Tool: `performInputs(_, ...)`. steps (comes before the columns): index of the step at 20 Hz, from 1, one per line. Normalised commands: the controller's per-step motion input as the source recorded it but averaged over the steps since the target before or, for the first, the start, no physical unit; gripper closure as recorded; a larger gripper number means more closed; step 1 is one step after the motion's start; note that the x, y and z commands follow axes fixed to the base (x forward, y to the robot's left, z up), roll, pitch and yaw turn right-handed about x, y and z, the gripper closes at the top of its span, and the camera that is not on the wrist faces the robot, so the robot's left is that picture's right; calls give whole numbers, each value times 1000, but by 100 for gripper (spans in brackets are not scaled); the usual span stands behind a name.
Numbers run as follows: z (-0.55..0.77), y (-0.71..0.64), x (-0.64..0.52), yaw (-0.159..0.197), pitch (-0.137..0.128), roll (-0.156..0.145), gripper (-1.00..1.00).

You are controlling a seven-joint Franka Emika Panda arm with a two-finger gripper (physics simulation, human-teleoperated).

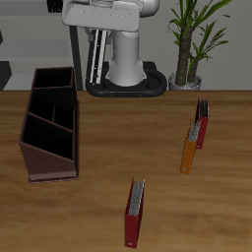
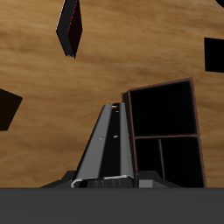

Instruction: Place the striped book into the right desk caddy's back compartment

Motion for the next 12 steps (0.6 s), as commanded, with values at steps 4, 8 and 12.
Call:
performInputs(4,-9,-218,-248,36,-15,-34,100)
performInputs(8,4,-52,-164,30,0,-19,100)
performInputs(12,25,-44,-90,-1,4,-29,100)
